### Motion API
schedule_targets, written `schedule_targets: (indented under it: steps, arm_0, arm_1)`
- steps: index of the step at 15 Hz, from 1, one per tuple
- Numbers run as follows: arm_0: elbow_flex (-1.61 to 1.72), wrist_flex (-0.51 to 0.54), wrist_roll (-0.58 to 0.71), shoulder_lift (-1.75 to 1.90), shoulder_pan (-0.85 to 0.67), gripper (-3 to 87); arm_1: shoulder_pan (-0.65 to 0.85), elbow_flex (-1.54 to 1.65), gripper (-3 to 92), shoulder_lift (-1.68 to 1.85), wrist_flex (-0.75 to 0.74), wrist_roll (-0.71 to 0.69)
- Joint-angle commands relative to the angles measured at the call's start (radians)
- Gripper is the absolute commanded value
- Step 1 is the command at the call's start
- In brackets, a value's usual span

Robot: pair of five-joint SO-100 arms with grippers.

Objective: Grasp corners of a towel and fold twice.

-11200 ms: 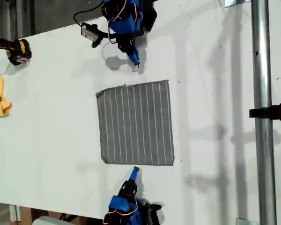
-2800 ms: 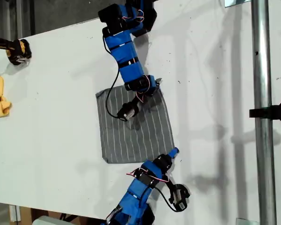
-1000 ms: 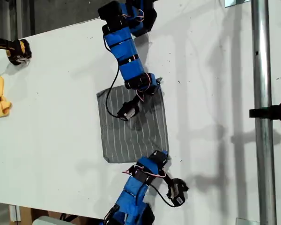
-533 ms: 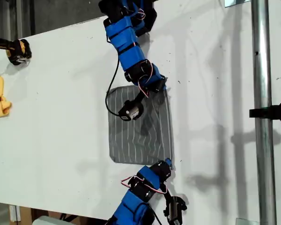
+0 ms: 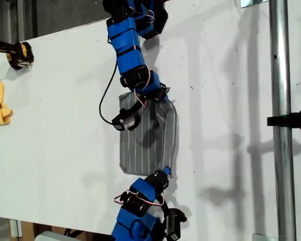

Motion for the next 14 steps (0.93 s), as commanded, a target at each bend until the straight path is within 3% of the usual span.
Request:
schedule_targets:
  steps: [1,8,11,14]
  arm_0:
    - [0.017,0.018,0.117,0.069,-0.178,-1.5]
    - [0.110,0.021,0.379,0.092,-0.672,-1.5]
    - [0.118,0.005,0.445,0.129,-0.798,-1.5]
    - [0.115,0.002,0.479,0.160,-0.822,-1.5]
  arm_1:
    - [0.147,-0.032,-0.1,0.078,0.005,-0.054]
    - [0.591,-0.003,-0.1,0.072,-0.009,-0.253]
    - [0.680,-0.009,-0.1,0.101,-0.060,-0.318]
    - [0.707,-0.009,-0.1,0.127,-0.086,-0.354]
